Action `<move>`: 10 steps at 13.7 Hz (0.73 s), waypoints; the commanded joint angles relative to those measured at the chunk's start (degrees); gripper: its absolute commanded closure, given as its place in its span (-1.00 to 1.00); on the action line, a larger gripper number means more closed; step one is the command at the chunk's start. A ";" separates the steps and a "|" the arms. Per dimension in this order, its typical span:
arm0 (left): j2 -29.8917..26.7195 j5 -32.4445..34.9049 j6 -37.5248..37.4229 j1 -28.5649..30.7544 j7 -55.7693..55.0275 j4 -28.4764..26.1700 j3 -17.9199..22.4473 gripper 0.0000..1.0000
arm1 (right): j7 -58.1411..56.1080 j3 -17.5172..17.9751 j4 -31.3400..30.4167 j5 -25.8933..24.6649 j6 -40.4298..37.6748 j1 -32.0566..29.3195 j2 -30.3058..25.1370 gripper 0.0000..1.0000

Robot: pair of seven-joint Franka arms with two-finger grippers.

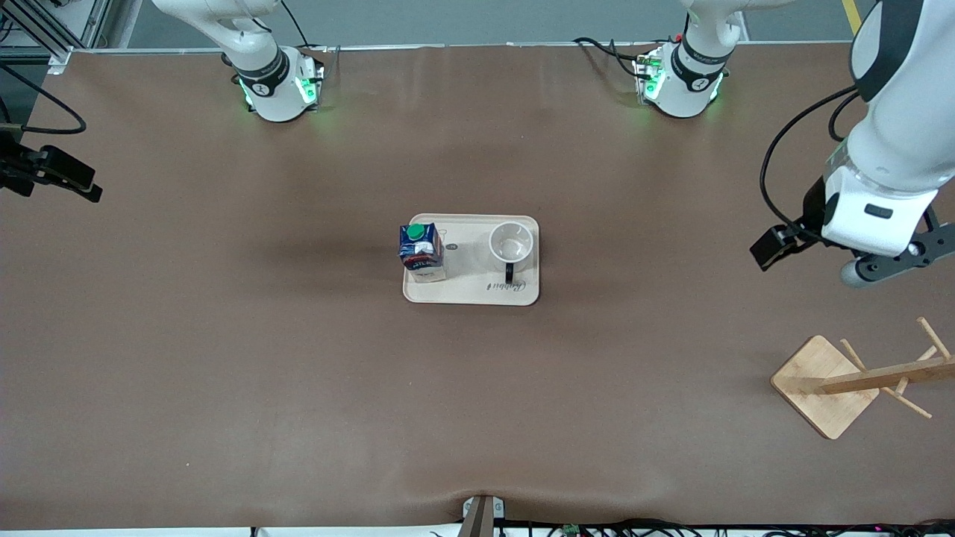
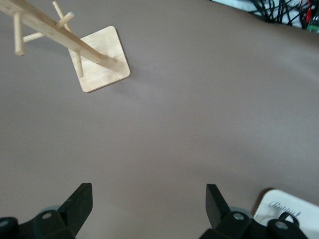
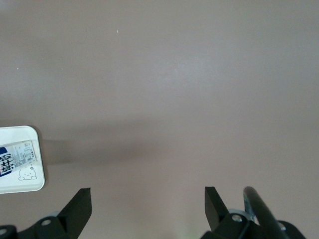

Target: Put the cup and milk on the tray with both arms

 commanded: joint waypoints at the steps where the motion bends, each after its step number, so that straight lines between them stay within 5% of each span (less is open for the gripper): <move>1: -4.23 -0.40 -2.52 0.64 4.66 -2.06 0.24 -1.00 | -0.78 0.21 1.41 0.83 -0.92 -1.42 0.57 -1.00; 10: -12.40 -9.00 -4.38 -4.01 26.10 -8.37 15.88 -1.00 | -0.87 0.30 1.41 0.83 -0.75 -1.51 0.66 -1.00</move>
